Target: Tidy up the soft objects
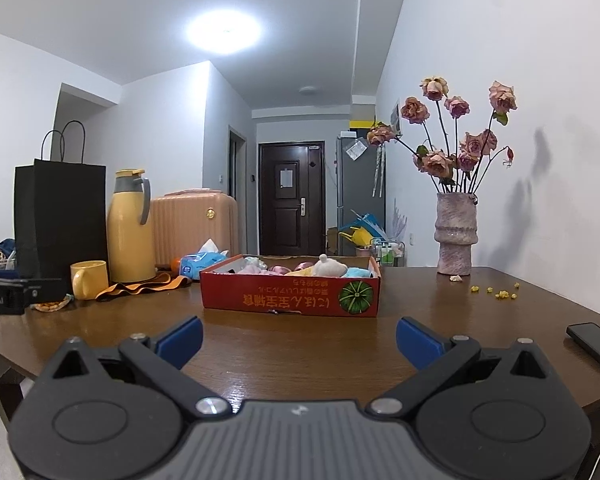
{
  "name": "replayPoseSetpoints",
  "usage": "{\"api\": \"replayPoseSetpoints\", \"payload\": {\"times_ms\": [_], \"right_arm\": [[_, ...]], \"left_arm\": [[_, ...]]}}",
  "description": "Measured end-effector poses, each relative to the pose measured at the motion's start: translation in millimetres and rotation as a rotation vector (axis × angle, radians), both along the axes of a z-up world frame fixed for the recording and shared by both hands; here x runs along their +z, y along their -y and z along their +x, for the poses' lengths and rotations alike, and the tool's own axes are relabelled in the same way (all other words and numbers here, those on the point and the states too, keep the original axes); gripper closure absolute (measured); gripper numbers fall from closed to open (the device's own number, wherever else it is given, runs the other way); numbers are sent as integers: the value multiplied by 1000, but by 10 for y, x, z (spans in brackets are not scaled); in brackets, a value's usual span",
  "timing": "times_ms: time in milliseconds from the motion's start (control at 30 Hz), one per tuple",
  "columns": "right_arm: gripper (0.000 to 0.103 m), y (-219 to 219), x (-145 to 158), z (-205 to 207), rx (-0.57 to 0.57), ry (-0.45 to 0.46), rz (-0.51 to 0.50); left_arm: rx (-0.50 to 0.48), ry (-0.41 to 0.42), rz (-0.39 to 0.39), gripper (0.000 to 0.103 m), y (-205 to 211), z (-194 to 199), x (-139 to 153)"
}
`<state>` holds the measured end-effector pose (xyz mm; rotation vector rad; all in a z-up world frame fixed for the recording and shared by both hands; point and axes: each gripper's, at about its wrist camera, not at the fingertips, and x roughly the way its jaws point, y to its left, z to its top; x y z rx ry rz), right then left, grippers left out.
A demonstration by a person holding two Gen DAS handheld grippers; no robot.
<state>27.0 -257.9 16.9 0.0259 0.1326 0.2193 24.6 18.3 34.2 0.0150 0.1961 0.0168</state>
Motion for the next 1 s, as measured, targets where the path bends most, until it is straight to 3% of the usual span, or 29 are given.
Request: {"api": "replayPoseSetpoints", "payload": {"times_ms": [1000], "right_arm": [[0,40,-19,33,3,-16,18]], "left_arm": [[13,0,0,0,-19,14,-19]]}}
